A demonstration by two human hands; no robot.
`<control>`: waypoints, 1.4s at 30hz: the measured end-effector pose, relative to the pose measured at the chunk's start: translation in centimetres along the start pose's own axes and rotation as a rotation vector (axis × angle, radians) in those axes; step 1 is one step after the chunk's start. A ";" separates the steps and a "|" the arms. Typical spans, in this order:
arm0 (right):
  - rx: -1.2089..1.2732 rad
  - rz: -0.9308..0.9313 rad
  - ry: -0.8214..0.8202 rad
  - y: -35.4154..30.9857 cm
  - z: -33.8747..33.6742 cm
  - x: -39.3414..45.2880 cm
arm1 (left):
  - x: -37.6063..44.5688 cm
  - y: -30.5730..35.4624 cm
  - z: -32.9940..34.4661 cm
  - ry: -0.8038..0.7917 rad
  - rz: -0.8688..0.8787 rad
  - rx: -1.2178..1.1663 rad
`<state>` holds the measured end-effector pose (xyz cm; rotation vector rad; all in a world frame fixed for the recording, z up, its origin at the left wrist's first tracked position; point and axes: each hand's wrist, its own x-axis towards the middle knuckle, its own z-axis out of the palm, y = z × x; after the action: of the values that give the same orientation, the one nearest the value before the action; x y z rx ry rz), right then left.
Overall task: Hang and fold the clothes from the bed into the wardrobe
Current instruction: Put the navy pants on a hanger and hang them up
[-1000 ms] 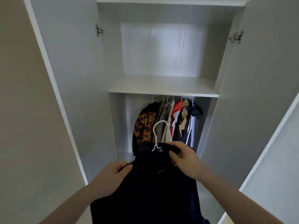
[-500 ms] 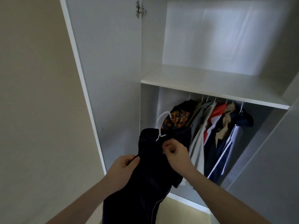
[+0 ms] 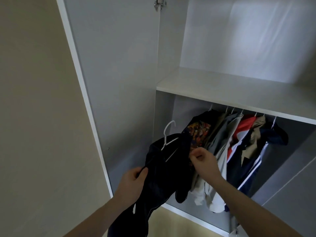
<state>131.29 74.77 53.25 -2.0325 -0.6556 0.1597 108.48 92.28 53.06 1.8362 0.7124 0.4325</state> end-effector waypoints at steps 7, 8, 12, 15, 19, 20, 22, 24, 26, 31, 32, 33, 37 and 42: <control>-0.260 0.019 -0.133 5.1 -0.3 7.8 | 0.9 -2.4 1.2 0.045 -0.083 0.048; -0.313 0.001 -0.168 5.7 -0.2 9.2 | 0.9 -2.5 1.3 0.063 -0.097 0.056; -0.555 -0.091 -0.325 7.9 0.6 15.3 | 0.9 -2.5 1.6 0.155 -0.146 0.096; -0.702 -0.157 -0.432 8.6 1.4 19.8 | 1.0 -2.6 2.3 0.230 -0.183 0.158; -0.827 -0.194 -0.585 7.9 2.7 25.3 | 1.5 -2.3 4.3 0.332 -0.236 0.233; -0.874 -0.201 -0.605 7.8 2.9 26.5 | 1.8 -2.0 5.0 0.345 -0.247 0.241; -0.957 -0.204 -0.629 7.7 3.1 28.4 | 2.3 -1.2 6.3 0.358 -0.265 0.260; -1.005 -0.188 -0.657 8.0 2.8 29.9 | 3.2 -0.3 7.4 0.362 -0.279 0.270; -1.049 -0.179 -0.689 8.5 2.0 31.0 | 4.4 0.4 8.4 0.364 -0.287 0.269; -1.035 -0.236 -0.679 9.5 -0.1 31.1 | 8.8 1.0 10.4 0.369 -0.300 0.218; -1.017 -0.238 -0.664 9.9 -0.4 30.7 | 10.0 0.9 10.9 0.363 -0.300 0.212; -1.006 -0.235 -0.652 10.4 -0.8 30.3 | 11.2 0.7 11.4 0.357 -0.303 0.210; -0.983 -0.215 -0.628 11.9 -2.4 28.8 | 16.7 -0.2 13.7 0.282 -0.336 0.143; -0.881 -0.184 -0.535 13.5 -3.1 27.5 | 23.2 -1.3 16.5 0.168 -0.260 0.116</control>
<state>160.92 81.10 47.67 -2.7693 -1.4306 0.3588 135.56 95.98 44.92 1.7976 1.0962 0.3830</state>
